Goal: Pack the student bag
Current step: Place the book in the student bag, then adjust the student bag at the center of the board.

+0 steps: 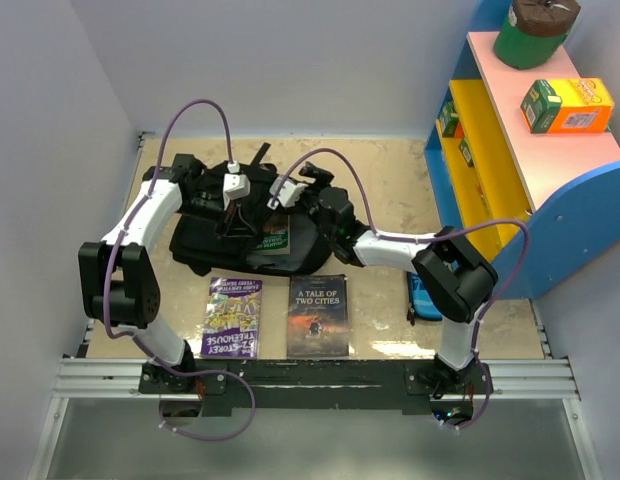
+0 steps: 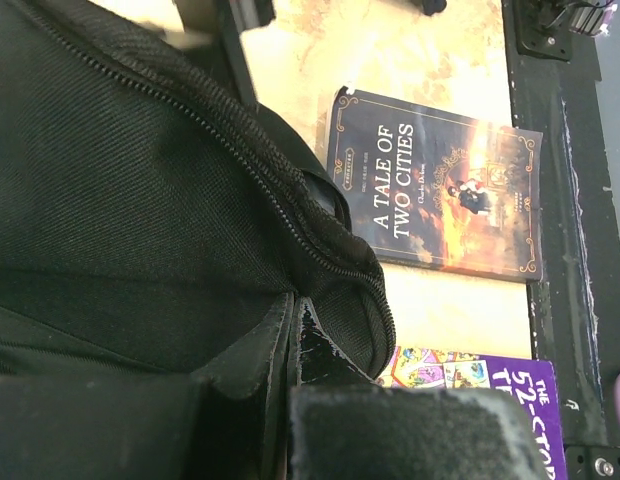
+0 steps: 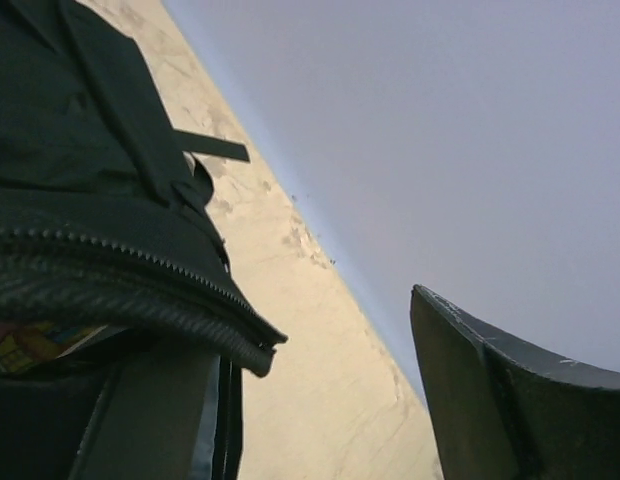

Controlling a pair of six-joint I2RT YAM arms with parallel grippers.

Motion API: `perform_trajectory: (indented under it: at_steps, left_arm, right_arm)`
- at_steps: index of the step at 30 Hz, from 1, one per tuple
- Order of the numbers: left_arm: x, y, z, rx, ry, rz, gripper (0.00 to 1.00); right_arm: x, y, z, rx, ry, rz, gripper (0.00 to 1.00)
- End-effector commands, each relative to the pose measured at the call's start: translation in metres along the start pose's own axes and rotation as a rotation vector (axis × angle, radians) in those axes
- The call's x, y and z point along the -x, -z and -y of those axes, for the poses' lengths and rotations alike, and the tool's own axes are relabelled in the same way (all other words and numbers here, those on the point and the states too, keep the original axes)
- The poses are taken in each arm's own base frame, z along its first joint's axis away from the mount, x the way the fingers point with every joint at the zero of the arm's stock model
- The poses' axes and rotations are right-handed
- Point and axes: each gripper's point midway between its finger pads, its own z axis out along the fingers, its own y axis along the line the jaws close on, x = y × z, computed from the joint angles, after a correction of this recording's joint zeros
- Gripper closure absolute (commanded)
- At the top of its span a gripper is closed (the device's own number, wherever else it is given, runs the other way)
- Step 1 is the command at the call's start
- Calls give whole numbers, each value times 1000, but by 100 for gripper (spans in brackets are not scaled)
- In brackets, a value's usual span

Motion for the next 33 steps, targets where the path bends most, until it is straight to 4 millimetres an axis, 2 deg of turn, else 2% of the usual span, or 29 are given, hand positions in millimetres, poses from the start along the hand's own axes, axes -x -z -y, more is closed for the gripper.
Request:
perform_trajectory:
  at_steps: [1,2,4,5,6,8,10,12,13,14,16,17,18,20,21,22,25,28,33]
  left_arm:
    - [15,2,7,-26,-18,61,100]
    - [15,3,6,-24,-18,62,100]
    - [16,3,7,-23,-14,63,100]
    - [15,3,7,-23,-13,62,100]
    - [16,4,7,-19,-16,63,100]
    - [17,6,7,-12,-22,61,100]
    - [17,6,5,-4,-22,61,100]
    - [18,7,0,8,-20,64,100]
    - [19,7,-2,14,-19,67,100]
    - [20,7,-3,23,12,67,100]
    - [24,7,-18,69,-10,75,100]
    - [26,9,-22,102,48,70,100]
    - [35,12,-39,154,-12,88,100]
    - [37,14,-48,220,38,89,100]
    - [46,17,-60,261,-6,111,100]
    - [49,19,-65,283,-5,117,100]
    - [57,23,-77,333,13,126,100]
    - [51,23,-82,352,41,112,100]
    - [41,22,-72,353,66,95,100]
  right_arm:
    - [46,-4,25,1,71,149,32]
    - [43,-7,8,89,83,137,37]
    - [46,-15,0,156,93,133,50]
    - [36,-15,-21,254,108,101,54]
    - [43,-18,-19,271,120,108,58]
    - [34,-18,-33,335,134,75,68]
    - [33,-19,-32,335,131,73,76]
    - [33,-20,-27,300,123,62,94]
    - [34,-20,-17,271,107,64,100]
    - [40,-23,-1,202,50,84,100]
    - [26,-23,31,86,-35,54,100]
    - [32,-19,52,28,-117,68,100]
    - [20,-17,68,-21,-152,47,100]
    - [24,-4,101,-122,-197,62,100]
    - [16,3,99,-136,-198,44,100]
    - [12,9,109,-182,-201,29,100]
    - [7,22,110,-193,-234,6,100]
    - [0,34,107,-200,-297,-18,100]
    - [11,35,77,-96,-380,-12,100]
